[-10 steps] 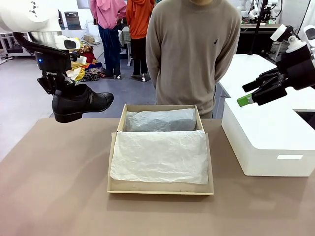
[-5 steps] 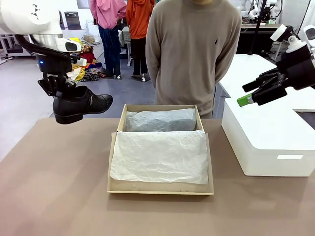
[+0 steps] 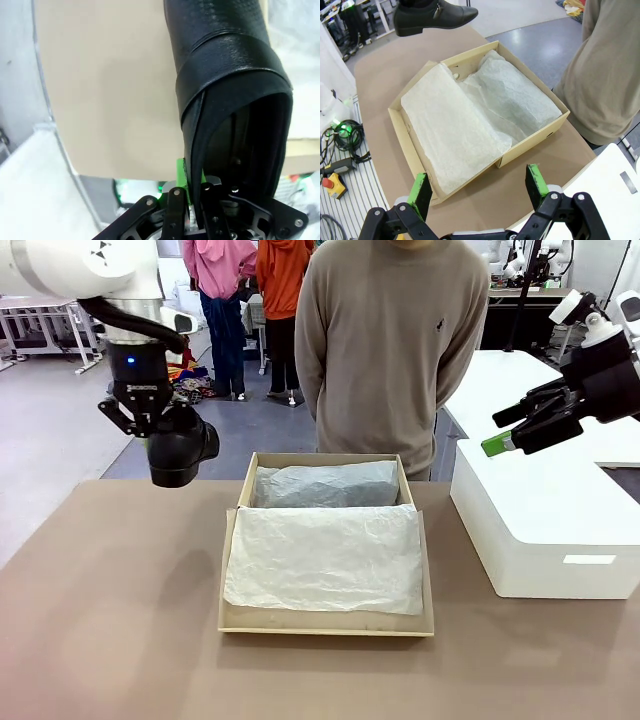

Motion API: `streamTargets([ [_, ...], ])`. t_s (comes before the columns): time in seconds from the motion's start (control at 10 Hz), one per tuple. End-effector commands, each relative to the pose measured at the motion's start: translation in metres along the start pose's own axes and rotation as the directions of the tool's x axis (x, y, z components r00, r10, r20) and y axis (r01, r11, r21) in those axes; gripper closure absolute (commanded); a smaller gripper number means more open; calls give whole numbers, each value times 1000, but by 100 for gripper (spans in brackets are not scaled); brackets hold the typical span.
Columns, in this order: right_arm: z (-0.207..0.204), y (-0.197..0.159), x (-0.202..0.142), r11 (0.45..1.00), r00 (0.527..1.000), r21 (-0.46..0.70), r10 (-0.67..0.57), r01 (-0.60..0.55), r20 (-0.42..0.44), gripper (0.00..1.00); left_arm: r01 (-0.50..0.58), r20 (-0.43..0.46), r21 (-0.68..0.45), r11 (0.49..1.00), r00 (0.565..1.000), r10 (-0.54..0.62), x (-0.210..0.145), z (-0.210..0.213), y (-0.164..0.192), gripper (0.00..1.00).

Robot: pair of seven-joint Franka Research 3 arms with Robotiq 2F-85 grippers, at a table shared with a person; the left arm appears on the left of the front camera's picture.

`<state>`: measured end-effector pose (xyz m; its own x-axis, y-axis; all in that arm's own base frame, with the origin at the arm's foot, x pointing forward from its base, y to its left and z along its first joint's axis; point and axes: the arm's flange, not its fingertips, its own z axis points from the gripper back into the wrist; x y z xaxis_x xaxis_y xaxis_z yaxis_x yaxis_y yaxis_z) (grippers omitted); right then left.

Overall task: Pack the shoes into the box.
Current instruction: Place the other shoe of the Shoes into the Shoes Box.

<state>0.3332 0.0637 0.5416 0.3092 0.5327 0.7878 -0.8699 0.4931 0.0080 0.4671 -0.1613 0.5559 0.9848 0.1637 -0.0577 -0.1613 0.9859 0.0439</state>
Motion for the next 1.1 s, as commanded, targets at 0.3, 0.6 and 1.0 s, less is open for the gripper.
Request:
streamTargets([
  [0.3,0,-4,1,1000,999,13,21,-22,26,0,-198,50,-26,980,979,199,-16,12,-59,100],
  [0.6,0,-4,1,1000,999,13,21,-22,26,0,-242,105,-54,969,964,246,-16,16,-97,100],
  [1.0,0,-4,1,1000,999,13,21,-22,26,0,-195,71,-47,980,978,198,-21,8,-91,100],
])
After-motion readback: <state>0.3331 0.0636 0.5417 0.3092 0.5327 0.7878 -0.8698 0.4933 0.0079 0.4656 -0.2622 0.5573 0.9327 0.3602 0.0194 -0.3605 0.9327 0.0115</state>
